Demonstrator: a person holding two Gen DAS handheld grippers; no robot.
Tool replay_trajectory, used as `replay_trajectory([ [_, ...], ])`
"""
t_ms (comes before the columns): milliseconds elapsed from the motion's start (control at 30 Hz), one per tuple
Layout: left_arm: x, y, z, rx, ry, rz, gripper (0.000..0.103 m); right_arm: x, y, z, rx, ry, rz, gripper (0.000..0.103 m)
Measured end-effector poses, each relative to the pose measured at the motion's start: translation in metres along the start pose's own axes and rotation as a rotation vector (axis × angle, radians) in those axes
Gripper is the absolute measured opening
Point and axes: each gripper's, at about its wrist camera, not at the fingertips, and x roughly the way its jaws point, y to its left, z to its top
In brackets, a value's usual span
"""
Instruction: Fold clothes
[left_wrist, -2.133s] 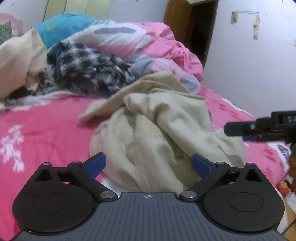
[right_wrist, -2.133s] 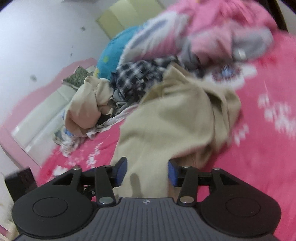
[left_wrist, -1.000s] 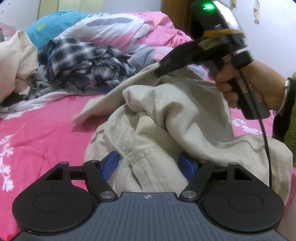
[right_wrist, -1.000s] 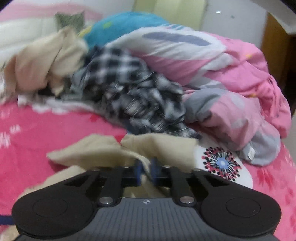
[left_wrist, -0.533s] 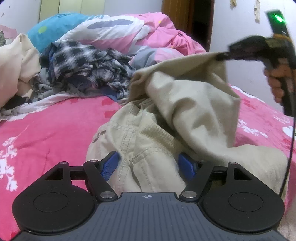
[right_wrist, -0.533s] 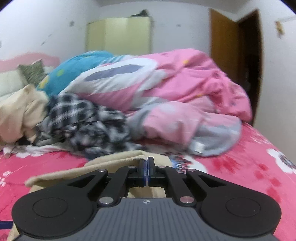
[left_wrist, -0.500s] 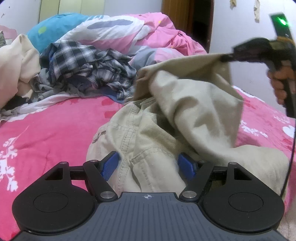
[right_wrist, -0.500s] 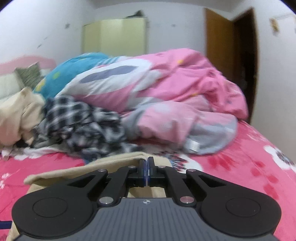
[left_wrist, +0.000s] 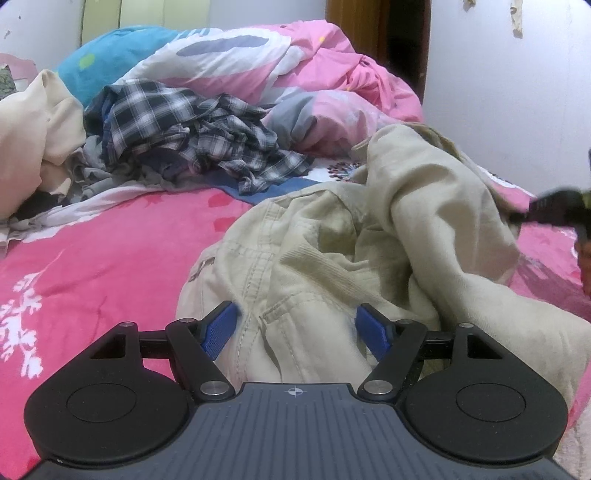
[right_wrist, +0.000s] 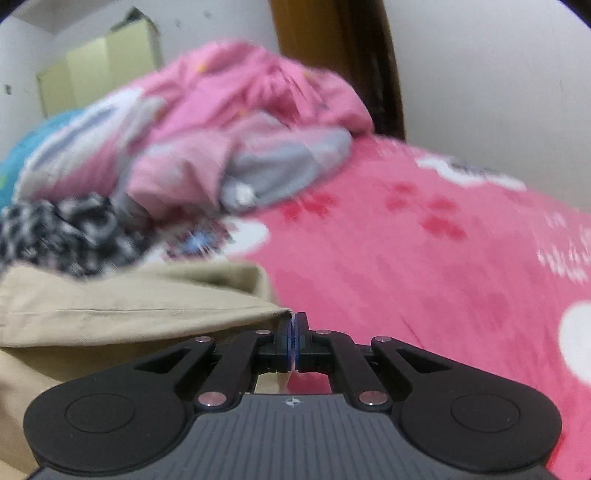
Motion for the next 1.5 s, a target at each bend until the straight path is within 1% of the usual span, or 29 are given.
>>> replay_trajectory([
  [100, 0.000, -0.002, -0.001, 0.002, 0.001, 0.010, 0.074, 0.012, -0.010, -0.013, 0.024, 0.109, 0.019, 0.003],
  [133, 0.000, -0.002, -0.001, 0.002, 0.002, 0.015, 0.074, 0.013, -0.013, -0.016, 0.033, 0.132, 0.027, 0.004],
  [200, 0.000, -0.002, -0.002, 0.001, 0.001, 0.022, 0.075, 0.006, -0.017, -0.018, 0.050, 0.138, 0.045, 0.005],
  [233, 0.000, -0.002, -0.003, -0.001, 0.000, 0.023, 0.075, 0.000, -0.020, -0.018, 0.057, 0.141, 0.056, 0.009],
  [267, -0.001, -0.002, -0.003, -0.003, -0.003, 0.024, 0.075, -0.006, -0.023, -0.018, 0.070, 0.145, 0.064, 0.018],
  [300, -0.002, -0.002, -0.004, -0.005, -0.006, 0.025, 0.075, -0.012, -0.026, -0.017, 0.084, 0.145, 0.068, 0.025],
  [333, -0.003, -0.002, -0.005, -0.007, -0.008, 0.024, 0.075, -0.020, -0.029, -0.016, 0.096, 0.137, 0.067, 0.035],
  [367, -0.004, -0.002, -0.006, -0.008, -0.009, 0.023, 0.075, -0.030, -0.031, -0.015, 0.104, 0.121, 0.066, 0.037],
  [433, -0.005, -0.003, -0.007, -0.009, -0.011, 0.021, 0.075, -0.052, -0.032, -0.014, 0.108, 0.088, 0.074, 0.037],
  [533, -0.005, -0.004, -0.008, -0.009, -0.012, 0.018, 0.075, -0.079, -0.022, -0.007, 0.090, 0.037, 0.117, 0.040],
  [600, -0.005, -0.006, -0.009, -0.007, -0.015, 0.021, 0.075, -0.097, -0.004, -0.003, 0.049, 0.003, 0.174, 0.045],
  [633, -0.005, -0.006, -0.009, -0.006, -0.017, 0.023, 0.075, -0.103, 0.008, -0.002, 0.020, -0.009, 0.208, 0.051],
  [700, -0.006, -0.006, -0.009, -0.005, -0.019, 0.025, 0.075, -0.110, 0.036, 0.001, -0.047, -0.025, 0.275, 0.053],
  [733, -0.006, -0.006, -0.010, -0.005, -0.020, 0.025, 0.075, -0.112, 0.052, 0.001, -0.086, -0.028, 0.315, 0.058],
  [767, -0.006, -0.006, -0.010, -0.006, -0.021, 0.025, 0.075, -0.114, 0.068, 0.001, -0.122, -0.031, 0.352, 0.067],
  [833, -0.006, -0.006, -0.012, -0.007, -0.021, 0.023, 0.075, -0.112, 0.101, -0.001, -0.195, -0.038, 0.417, 0.074],
  [867, -0.006, -0.006, -0.012, -0.007, -0.021, 0.022, 0.075, -0.110, 0.117, -0.002, -0.229, -0.041, 0.442, 0.075],
  [933, -0.006, -0.005, -0.013, -0.004, -0.021, 0.020, 0.075, -0.105, 0.146, -0.003, -0.285, -0.052, 0.462, 0.076],
  [1000, -0.004, -0.004, -0.014, -0.003, -0.018, 0.017, 0.075, -0.100, 0.176, -0.004, -0.341, -0.071, 0.473, 0.079],
  [1067, -0.003, -0.003, -0.015, -0.006, -0.015, 0.014, 0.075, -0.094, 0.200, -0.008, -0.394, -0.092, 0.449, 0.087],
  [1100, -0.002, -0.002, -0.016, -0.010, -0.012, 0.012, 0.075, -0.089, 0.212, -0.011, -0.420, -0.094, 0.430, 0.087],
  [1133, -0.002, -0.001, -0.016, -0.014, -0.012, 0.010, 0.076, -0.080, 0.221, -0.014, -0.451, -0.080, 0.407, 0.087],
  [1167, -0.002, 0.000, -0.016, -0.019, -0.011, 0.008, 0.076, -0.070, 0.229, -0.017, -0.489, -0.055, 0.384, 0.083],
  [1200, -0.002, 0.000, -0.016, -0.021, -0.010, 0.008, 0.076, -0.059, 0.234, -0.021, -0.523, -0.029, 0.358, 0.075],
  [1267, -0.002, 0.000, -0.017, -0.024, -0.009, 0.008, 0.076, -0.038, 0.234, -0.029, -0.549, 0.028, 0.310, 0.029],
  [1333, -0.003, 0.000, -0.017, -0.026, -0.007, 0.013, 0.075, -0.030, 0.220, -0.033, -0.502, 0.055, 0.305, 0.012],
  [1367, -0.003, 0.001, -0.017, -0.026, -0.007, 0.014, 0.075, -0.031, 0.211, -0.033, -0.466, 0.052, 0.310, 0.009],
  [1433, -0.003, 0.001, -0.018, -0.028, -0.004, 0.017, 0.075, -0.040, 0.190, -0.028, -0.402, 0.017, 0.318, 0.007],
  [1500, -0.003, 0.001, -0.018, -0.030, -0.002, 0.019, 0.075, -0.054, 0.171, -0.021, -0.367, -0.034, 0.302, 0.007],
])
